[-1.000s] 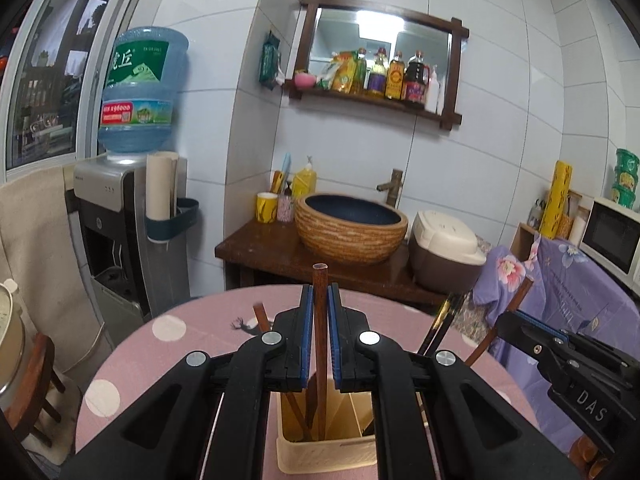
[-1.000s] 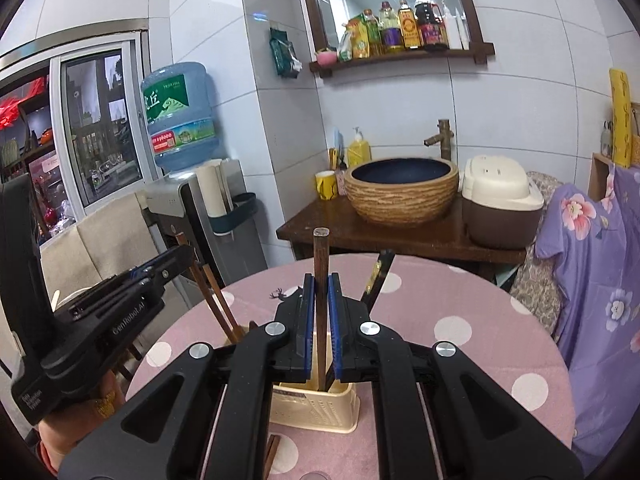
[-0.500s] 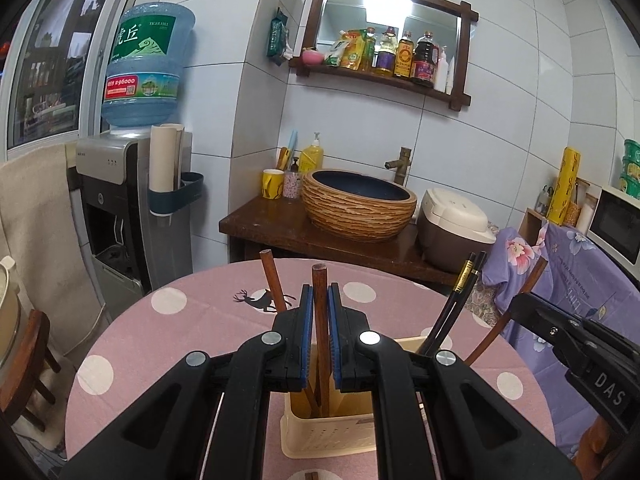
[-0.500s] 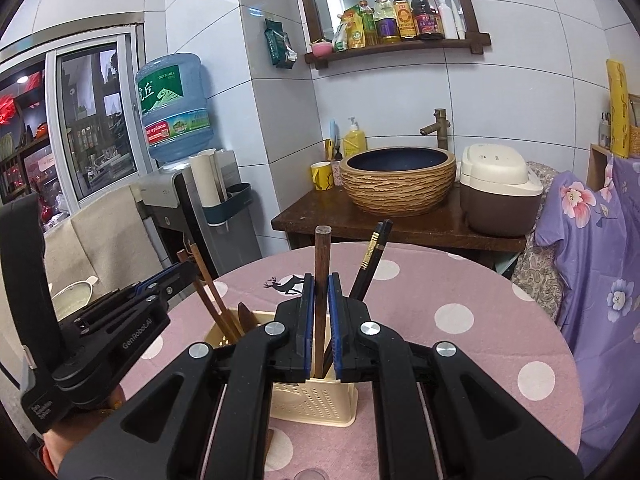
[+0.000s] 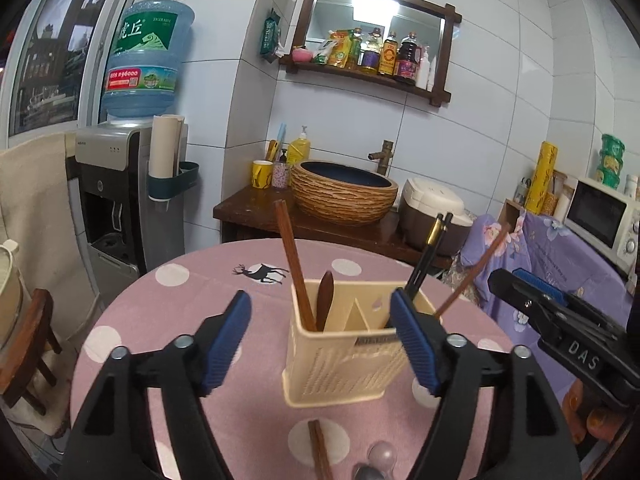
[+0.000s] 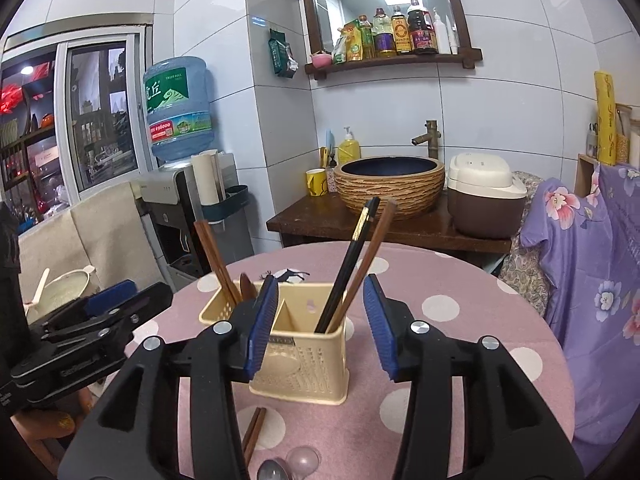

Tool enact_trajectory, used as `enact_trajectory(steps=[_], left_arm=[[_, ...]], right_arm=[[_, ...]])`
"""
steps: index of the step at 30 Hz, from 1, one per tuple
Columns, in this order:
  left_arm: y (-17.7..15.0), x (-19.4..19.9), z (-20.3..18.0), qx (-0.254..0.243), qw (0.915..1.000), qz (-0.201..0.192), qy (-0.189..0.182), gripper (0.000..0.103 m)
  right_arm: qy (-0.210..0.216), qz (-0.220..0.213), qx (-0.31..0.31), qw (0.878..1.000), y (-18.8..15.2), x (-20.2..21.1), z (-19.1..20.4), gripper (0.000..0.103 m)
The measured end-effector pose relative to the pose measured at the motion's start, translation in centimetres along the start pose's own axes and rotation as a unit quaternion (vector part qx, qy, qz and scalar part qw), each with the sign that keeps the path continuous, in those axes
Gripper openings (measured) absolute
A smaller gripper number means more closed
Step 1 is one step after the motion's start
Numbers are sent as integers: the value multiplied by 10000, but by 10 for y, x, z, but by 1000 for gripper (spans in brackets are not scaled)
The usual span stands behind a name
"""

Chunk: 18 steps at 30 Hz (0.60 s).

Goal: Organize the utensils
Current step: 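Lower the chopsticks into the holder and open both grippers, then move the left gripper to a brown chopstick while the right gripper approaches the clear plastic spoon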

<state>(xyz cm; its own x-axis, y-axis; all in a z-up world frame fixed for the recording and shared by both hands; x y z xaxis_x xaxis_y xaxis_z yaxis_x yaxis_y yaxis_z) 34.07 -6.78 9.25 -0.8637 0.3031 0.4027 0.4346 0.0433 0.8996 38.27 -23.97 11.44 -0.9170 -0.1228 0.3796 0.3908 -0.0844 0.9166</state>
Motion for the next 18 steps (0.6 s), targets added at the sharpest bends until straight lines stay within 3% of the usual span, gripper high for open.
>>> enact_trajectory(steps=[3, 12, 15, 18], left_arm=[[-16, 10, -2, -328, 9992, 59, 214, 82], [-61, 18, 19, -310, 9971, 459, 513, 82], [-80, 11, 28, -189, 9958, 738, 517, 73], [-99, 2, 32, -120, 9934, 1029, 497, 58]], right_arm=[[-1, 211, -8, 9998, -18, 5, 0, 48], [-11, 992, 7, 9951, -85, 1, -3, 48], [-8, 1311, 80, 9913, -112, -5, 0, 48], [30, 1584, 213, 9871, -134, -12, 9, 48]])
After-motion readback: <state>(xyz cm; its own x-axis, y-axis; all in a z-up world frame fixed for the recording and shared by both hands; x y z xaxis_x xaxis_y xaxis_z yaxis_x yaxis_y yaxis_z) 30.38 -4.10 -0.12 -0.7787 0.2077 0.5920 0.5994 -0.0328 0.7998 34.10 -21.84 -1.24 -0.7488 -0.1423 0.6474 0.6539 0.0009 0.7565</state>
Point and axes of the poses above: each gripper's, at about its wrist camera, not at the fingertips, and x roughly against the way its jaws point, z to its left, y to its top, the point moved 6 cm from there along -x, roughly the way its jaws point, and after that the axes turned 2 degrees about -y, right-handed, at the moved point
